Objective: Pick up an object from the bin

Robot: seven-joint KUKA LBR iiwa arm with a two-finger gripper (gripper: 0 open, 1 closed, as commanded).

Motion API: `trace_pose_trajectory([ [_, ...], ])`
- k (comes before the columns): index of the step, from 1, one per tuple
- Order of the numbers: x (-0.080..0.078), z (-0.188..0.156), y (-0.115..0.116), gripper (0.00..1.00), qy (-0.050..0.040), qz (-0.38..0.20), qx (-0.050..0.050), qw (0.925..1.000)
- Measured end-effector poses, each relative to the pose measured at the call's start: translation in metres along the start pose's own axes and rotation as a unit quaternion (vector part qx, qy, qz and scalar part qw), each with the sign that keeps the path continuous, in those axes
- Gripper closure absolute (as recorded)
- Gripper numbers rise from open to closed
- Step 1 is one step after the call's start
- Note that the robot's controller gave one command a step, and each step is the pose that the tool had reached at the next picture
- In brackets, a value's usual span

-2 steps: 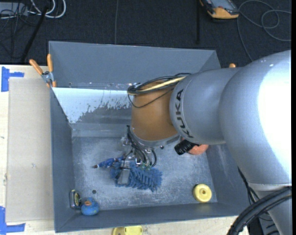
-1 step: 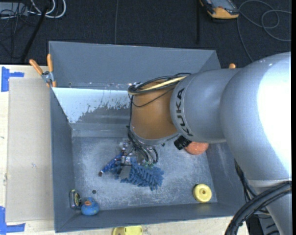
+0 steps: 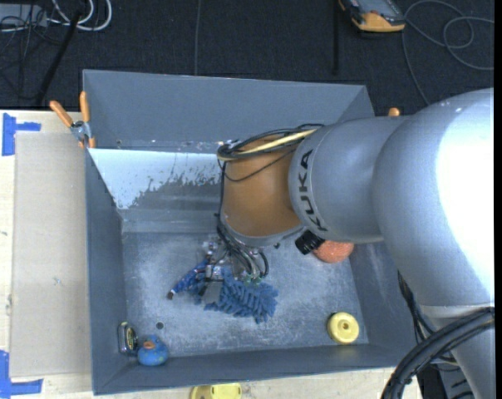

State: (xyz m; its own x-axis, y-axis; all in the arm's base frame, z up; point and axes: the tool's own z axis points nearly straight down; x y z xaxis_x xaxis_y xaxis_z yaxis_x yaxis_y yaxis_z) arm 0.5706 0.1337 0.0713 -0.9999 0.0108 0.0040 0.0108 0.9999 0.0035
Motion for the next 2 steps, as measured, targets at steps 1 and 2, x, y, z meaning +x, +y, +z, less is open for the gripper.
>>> trace_pose_trajectory([
  [1, 0.0, -0.0005, 0.0002, 1.0, -0.0002, 0.0, 0.0, 1.0],
  [2, 0.0006, -0.0044, 0.0002, 1.0, 0.0, 0.0, 0.0, 1.0],
])
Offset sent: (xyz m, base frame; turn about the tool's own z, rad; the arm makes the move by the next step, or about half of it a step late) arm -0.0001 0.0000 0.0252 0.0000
